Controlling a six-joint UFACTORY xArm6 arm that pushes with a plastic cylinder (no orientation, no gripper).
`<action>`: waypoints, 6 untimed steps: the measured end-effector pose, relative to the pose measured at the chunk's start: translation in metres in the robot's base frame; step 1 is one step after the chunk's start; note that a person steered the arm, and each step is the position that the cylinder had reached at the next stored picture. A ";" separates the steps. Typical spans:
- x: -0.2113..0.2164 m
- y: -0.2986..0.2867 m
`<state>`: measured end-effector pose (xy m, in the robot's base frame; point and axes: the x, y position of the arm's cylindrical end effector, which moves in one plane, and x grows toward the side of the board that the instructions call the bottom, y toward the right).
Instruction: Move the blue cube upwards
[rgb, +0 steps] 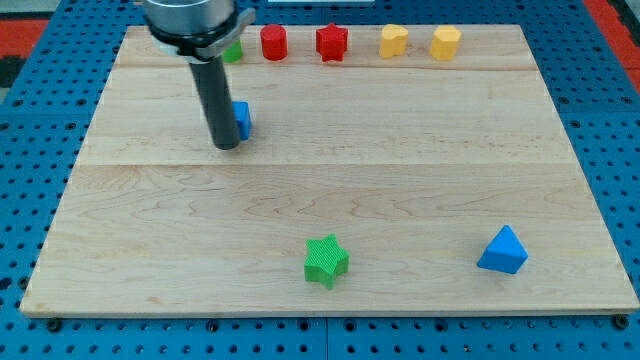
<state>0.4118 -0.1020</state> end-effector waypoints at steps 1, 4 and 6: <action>-0.003 0.012; -0.012 -0.038; -0.009 0.017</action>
<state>0.4031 -0.0848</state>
